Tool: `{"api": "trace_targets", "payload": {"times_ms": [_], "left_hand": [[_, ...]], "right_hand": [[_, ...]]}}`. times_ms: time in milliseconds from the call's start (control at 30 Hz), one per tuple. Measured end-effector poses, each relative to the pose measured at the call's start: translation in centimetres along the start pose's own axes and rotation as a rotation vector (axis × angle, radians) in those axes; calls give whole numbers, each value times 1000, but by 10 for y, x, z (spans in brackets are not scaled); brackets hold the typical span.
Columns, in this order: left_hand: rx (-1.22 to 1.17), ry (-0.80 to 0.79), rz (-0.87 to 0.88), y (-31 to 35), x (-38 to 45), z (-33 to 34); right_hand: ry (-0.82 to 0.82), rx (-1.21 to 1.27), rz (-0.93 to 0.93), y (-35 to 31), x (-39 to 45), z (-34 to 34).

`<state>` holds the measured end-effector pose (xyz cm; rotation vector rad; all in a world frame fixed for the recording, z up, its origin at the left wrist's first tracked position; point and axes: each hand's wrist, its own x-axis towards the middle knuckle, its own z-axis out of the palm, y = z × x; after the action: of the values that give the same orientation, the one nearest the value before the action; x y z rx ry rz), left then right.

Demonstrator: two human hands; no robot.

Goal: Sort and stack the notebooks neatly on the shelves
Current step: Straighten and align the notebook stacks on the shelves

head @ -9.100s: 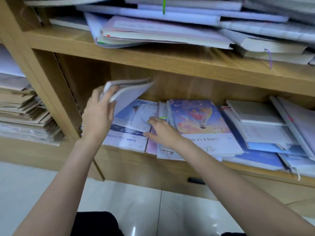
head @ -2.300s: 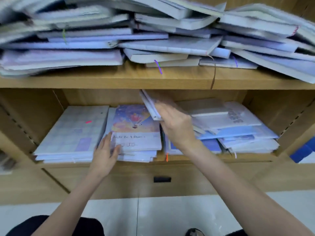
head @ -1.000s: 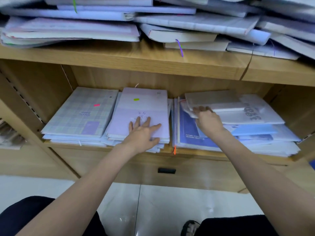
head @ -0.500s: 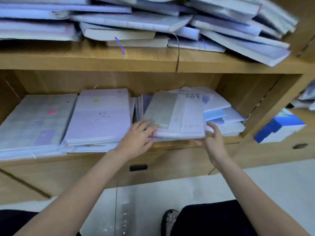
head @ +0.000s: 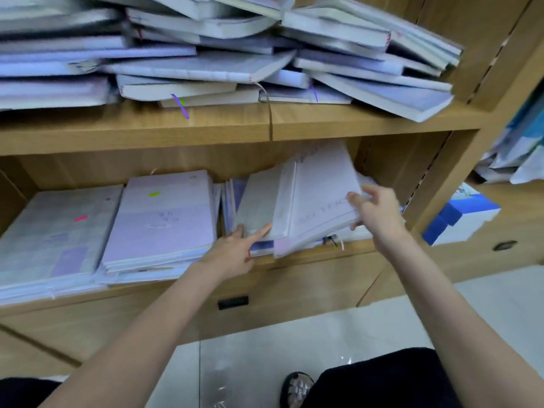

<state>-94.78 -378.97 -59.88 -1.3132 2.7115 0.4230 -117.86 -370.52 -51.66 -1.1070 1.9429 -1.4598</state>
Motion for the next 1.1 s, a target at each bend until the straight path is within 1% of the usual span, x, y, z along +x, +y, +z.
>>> {"api": "trace_targets", "payload": {"times_ms": [100,167,200,233,267,333,367,400,433,467,533,600,667,733,800,867,900,967,1000,1033,1100], "left_hand": [[68,-53,-67,3,7,4],[18,-3,-76,8,5,4],[-79,55,-66,10,1,3],[-259,126,-57,13,-5,1],[-516,199,-68,17,-12,-3],[-1160,309,-130,21,-30,-16],[-1450,308,-157,21,-40,-24],[-1657,288,-162,18,-50,-30],[-1736,277,-147,11,-59,-35],[-1724,290,-122,3,-70,-38],[-1664,368,-106,-21,-89,-37],[-1639,463,-173,-50,-110,-36],[-1576,594,-279,-83,-133,-34],[-1400,731,-385,-119,-153,-35],[-1189,834,-460,-152,-167,-44],[-1039,940,-547,-185,-180,-53],[-977,979,-592,-201,-185,-55],[-828,1000,-678,-234,-193,-48],[-712,962,-732,-249,-195,-40],[-596,887,-783,-262,-195,-30],[-470,713,-862,-275,-191,-12]], "right_hand": [[44,-33,-45,-11,-10,-37],[101,75,8,-10,-18,-52],[119,166,39,-8,-22,-57],[124,245,62,-6,-27,-58],[110,305,82,-4,-31,-56],[41,367,104,0,-37,-42],[2,384,102,1,-39,-30],[-32,397,100,2,-41,-16],[-62,412,102,3,-42,0],[-90,425,106,2,-44,17],[-146,434,112,-3,-50,49],[-241,438,84,-13,-58,85],[-349,441,58,-31,-70,128],[-411,430,60,-51,-80,178],[-437,441,66,-68,-86,230],[-454,432,88,-82,-93,280],[-487,417,99,-86,-99,300],[-627,452,173,-91,-110,327],[-700,473,234,-91,-115,335],[-756,450,273,-87,-118,341],[-799,298,248,-79,-118,348]]}}
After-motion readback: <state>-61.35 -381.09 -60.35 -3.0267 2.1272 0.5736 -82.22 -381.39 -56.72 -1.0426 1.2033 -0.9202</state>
